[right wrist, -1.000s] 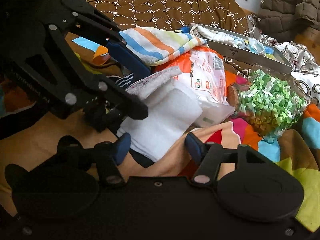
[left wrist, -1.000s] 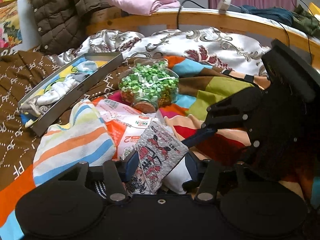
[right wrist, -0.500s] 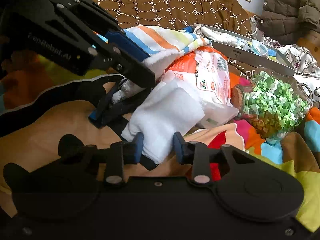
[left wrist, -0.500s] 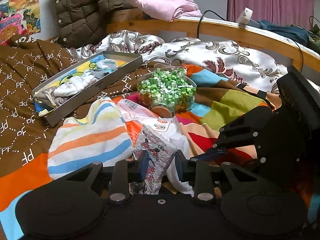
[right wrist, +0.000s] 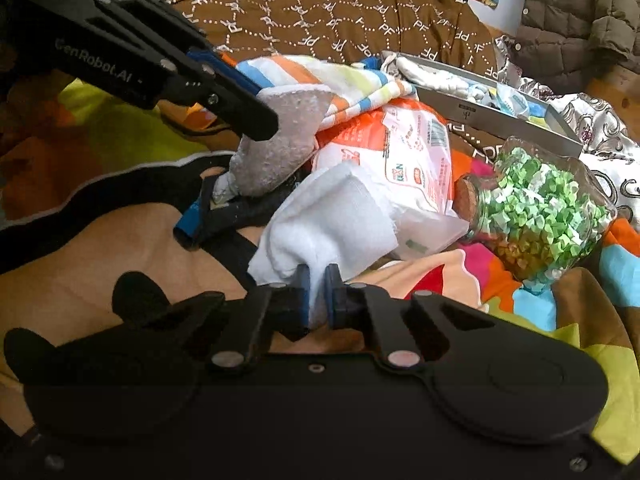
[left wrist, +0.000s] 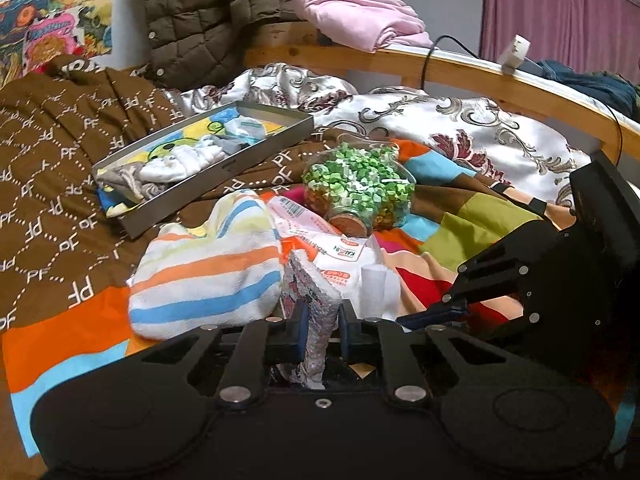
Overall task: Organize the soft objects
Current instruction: 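Grasp the white fuzzy cloth with the left gripper while the right gripper grasps the white cloth, then lift both held cloths and carry them over the frog tray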
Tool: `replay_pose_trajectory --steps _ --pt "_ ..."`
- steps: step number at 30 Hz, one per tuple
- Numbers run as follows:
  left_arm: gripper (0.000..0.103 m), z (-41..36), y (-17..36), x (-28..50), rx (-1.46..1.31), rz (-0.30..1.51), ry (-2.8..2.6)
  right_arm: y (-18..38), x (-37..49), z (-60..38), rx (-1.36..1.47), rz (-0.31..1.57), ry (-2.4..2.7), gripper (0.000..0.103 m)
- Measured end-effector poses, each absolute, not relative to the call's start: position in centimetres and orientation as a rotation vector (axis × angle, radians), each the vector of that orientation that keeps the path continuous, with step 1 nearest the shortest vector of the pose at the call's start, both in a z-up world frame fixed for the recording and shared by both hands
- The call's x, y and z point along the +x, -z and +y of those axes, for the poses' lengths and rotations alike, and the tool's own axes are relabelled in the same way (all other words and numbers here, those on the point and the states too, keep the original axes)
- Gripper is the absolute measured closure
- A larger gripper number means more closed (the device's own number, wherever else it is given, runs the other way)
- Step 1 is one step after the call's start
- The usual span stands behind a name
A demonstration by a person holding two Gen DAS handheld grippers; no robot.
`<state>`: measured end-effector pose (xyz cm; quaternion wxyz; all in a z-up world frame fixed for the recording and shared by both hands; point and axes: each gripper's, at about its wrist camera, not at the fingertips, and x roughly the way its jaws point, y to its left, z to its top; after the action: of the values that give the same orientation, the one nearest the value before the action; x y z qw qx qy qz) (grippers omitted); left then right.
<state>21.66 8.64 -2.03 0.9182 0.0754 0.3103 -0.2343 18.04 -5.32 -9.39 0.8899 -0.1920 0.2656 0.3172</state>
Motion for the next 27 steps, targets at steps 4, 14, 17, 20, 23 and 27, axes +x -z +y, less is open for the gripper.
replay_pose_trajectory --steps 4,14,17,20,23,27 --pt "0.089 8.9 1.8 21.3 0.148 0.645 0.457 8.8 17.9 -5.5 -0.377 0.532 -0.661 0.101" --pt "0.091 9.9 1.7 21.6 0.078 0.690 0.371 7.8 17.7 -5.8 -0.357 0.488 -0.650 0.101" --pt "0.090 10.7 1.8 22.2 0.025 0.715 0.320 7.6 17.3 -5.9 -0.353 0.479 -0.647 0.101" --pt "0.089 11.4 2.0 22.8 -0.026 0.743 0.284 7.5 17.1 -5.8 -0.351 0.473 -0.643 0.101" --pt "0.088 11.7 2.4 23.5 -0.073 0.788 0.269 7.4 16.9 -5.7 -0.349 0.472 -0.642 0.100" --pt "0.085 11.8 2.7 24.0 -0.084 0.798 0.261 7.3 16.7 -5.7 -0.345 0.465 -0.637 0.100"
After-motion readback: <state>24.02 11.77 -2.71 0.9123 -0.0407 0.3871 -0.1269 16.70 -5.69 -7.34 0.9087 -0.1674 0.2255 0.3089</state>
